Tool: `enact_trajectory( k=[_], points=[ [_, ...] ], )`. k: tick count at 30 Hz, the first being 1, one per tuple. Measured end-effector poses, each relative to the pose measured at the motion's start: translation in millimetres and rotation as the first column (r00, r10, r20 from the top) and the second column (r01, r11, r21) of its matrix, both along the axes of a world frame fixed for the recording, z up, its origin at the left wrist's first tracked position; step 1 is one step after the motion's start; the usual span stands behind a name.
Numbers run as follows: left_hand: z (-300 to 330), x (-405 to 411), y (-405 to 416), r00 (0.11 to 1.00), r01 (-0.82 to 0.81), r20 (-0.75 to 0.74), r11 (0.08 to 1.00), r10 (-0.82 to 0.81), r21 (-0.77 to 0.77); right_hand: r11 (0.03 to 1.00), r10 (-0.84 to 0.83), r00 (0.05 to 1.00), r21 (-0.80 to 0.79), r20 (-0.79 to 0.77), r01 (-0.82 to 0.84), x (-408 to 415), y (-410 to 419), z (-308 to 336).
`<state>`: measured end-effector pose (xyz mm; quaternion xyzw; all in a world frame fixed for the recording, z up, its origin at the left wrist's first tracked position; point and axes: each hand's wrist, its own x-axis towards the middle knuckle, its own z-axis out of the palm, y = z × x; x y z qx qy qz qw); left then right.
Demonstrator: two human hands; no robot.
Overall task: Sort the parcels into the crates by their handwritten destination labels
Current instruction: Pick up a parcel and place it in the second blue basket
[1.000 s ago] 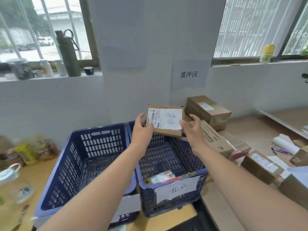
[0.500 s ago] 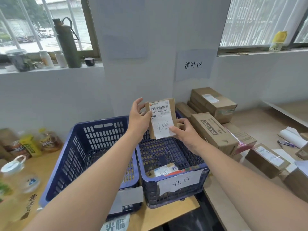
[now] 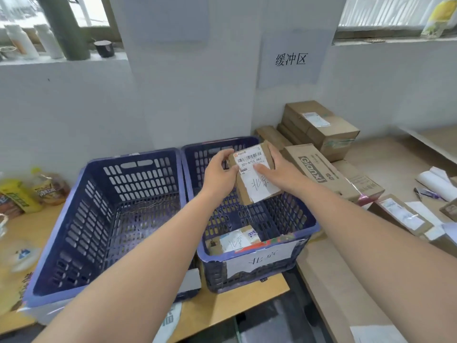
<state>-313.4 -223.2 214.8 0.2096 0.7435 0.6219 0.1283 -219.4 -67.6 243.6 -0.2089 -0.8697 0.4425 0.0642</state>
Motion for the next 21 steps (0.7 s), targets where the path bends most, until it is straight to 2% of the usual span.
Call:
enact_trajectory(
  k=[8,15,21],
  points=[
    [-67.6,-24.7,51.1,0.999,-0.031,0.024,0.97,0.038,-0.242,0.968,0.085,0.95,0.202,0.302,-0.151,-53.3,60.7,-59.3],
    [-117.9,-34.0,80.9,0.996,0.069,0.087,0.915,-0.037,-0.396,0.928,0.085,0.847,0.268,0.525,-0.259,-82.3,85.4,-117.4],
    [-143.3,-36.1,93.7,0.936,0.257,0.333,0.864,-0.112,-0.433,0.824,0.214,0.733,0.284,0.645,-0.49,-86.5,98.4,-138.6]
  ],
)
